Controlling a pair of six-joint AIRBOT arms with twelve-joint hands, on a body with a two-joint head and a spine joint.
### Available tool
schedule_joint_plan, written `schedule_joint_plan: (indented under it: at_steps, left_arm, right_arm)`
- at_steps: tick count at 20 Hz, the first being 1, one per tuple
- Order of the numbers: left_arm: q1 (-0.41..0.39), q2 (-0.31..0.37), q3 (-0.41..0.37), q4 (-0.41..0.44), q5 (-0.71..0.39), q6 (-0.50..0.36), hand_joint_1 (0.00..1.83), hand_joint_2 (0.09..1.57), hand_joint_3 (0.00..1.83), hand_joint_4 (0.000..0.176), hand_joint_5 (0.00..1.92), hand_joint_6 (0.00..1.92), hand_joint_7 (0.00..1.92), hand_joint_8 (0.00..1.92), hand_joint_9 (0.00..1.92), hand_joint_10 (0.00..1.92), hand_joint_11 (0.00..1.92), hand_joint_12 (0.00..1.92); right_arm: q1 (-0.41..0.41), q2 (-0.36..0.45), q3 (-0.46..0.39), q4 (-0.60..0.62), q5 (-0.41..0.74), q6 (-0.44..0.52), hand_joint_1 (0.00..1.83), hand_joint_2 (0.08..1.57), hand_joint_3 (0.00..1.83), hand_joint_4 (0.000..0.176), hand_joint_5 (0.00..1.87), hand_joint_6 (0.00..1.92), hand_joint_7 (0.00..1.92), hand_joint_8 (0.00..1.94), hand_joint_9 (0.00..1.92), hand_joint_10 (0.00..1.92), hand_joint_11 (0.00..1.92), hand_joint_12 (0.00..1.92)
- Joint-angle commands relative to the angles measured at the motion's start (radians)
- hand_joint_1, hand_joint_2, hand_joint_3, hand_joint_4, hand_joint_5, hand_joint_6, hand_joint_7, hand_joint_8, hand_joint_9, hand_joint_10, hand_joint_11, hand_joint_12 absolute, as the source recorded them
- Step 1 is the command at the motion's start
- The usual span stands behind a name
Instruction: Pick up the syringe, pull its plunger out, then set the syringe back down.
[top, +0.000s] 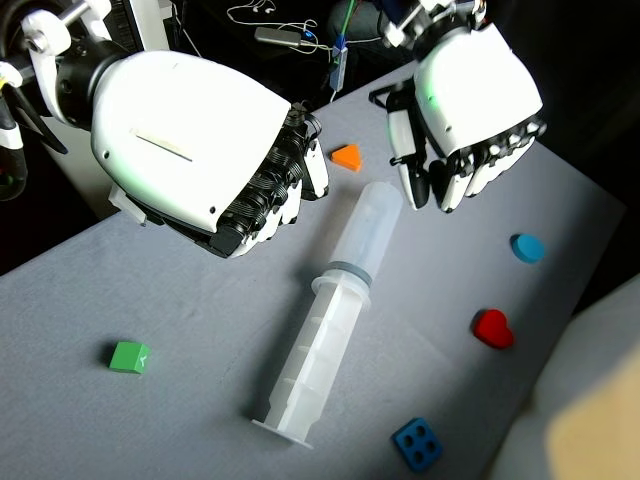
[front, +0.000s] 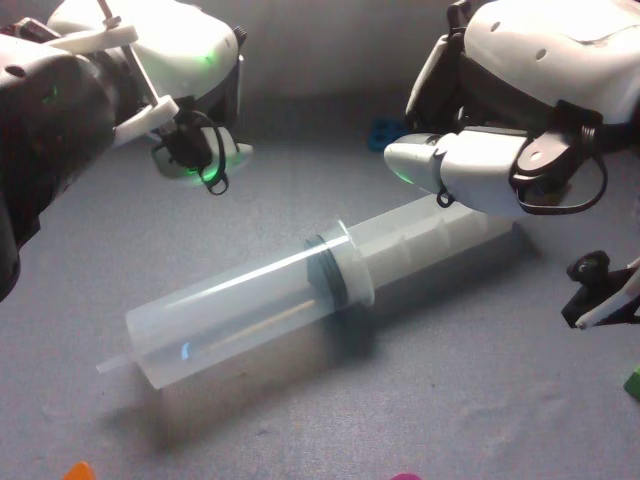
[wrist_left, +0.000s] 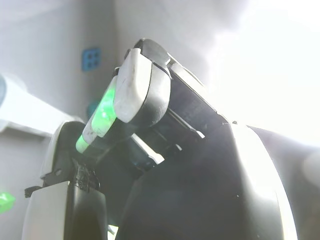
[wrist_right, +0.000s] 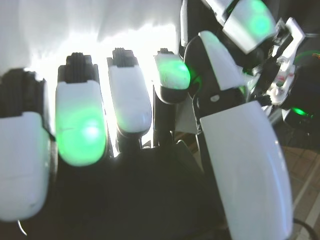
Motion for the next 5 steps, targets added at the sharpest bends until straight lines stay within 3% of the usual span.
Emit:
schedule_joint_plan:
  at_steps: [1, 5]
  left_arm:
    - [-0.004, 0.004, 0.003, 0.073, -0.013, 0.001, 0.65, 1.36, 0.00, 0.176, 1.24, 1.92, 1.38, 1.92, 1.47, 1.92, 1.49, 1.92]
    - [0.007, 0.004, 0.000, 0.073, -0.009, -0.029, 0.66, 1.36, 0.00, 0.176, 1.24, 1.92, 1.39, 1.92, 1.47, 1.92, 1.51, 1.92]
  right_arm:
    - [0.003, -0.001, -0.005, -0.062, 0.036, 0.006, 0.74, 1.35, 0.00, 0.176, 1.25, 1.92, 1.49, 1.94, 1.63, 1.92, 1.81, 1.92]
    - [-0.005, -0.001, -0.005, -0.064, 0.041, 0.006, 0.75, 1.35, 0.00, 0.176, 1.24, 1.92, 1.48, 1.94, 1.63, 1.92, 1.81, 1.92]
